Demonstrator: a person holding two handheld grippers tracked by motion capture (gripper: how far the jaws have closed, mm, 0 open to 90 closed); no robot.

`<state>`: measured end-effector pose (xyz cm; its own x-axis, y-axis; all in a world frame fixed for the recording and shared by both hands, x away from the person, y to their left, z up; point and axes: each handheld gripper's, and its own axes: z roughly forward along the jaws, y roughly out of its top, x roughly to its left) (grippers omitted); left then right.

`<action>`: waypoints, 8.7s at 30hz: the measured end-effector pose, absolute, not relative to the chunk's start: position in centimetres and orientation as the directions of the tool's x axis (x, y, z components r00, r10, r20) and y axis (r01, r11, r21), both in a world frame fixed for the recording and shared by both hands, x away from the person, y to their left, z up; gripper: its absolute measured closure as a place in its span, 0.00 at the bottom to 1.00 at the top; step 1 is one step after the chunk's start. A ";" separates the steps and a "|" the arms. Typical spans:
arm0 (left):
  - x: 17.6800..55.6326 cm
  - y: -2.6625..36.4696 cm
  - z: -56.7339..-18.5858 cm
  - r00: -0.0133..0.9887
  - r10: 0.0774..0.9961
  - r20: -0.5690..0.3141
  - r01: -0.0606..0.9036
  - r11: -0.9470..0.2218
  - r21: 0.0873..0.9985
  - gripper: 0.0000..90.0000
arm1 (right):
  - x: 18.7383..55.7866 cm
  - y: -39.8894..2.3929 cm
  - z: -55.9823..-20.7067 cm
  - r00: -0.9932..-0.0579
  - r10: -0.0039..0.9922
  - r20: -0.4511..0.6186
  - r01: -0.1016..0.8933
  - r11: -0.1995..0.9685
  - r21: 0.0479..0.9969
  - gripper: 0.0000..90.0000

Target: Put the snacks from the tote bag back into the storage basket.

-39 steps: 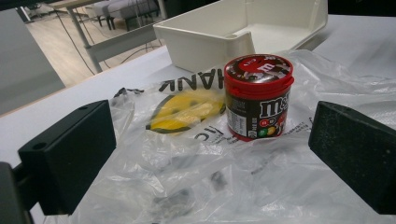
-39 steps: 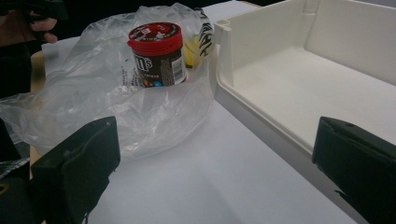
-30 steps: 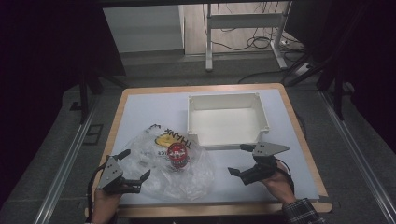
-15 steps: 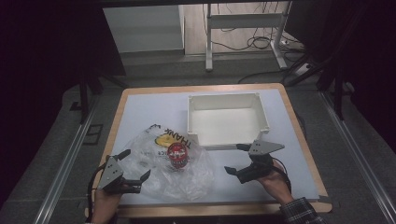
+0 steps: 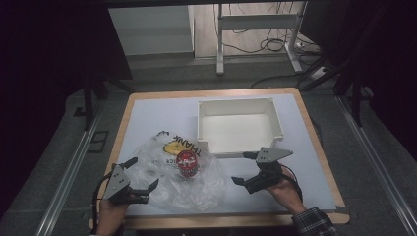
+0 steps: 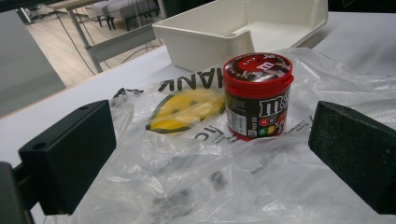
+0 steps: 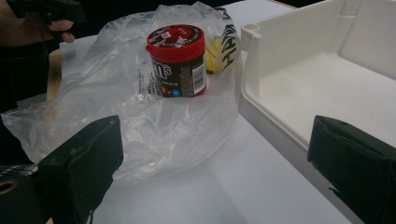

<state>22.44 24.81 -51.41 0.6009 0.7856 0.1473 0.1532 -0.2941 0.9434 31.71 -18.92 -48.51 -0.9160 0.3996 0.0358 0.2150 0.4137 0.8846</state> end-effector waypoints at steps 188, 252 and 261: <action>22.3 25.0 -51.3 0.611 0.781 0.126 0.145 -0.267 0.953 0.01 | 37.5 2.1 -51.0 -0.973 0.227 -0.033 0.185 0.861 0.474 0.27; 22.3 24.9 -51.3 0.608 0.783 0.131 0.145 -0.271 0.951 0.01 | 37.2 -4.8 -45.7 -0.961 0.274 -0.045 0.217 0.840 0.498 0.29; 22.3 24.9 -51.3 0.606 0.785 0.130 0.144 -0.270 0.952 0.01 | 37.8 -6.2 -45.5 -0.951 0.304 -0.053 0.239 0.836 0.495 0.29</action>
<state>22.27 24.91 -51.25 0.6061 0.7847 0.1303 0.1444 -0.2696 0.9521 37.78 -6.17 -45.50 -0.9513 0.3036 -0.0528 0.2392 0.8355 0.4947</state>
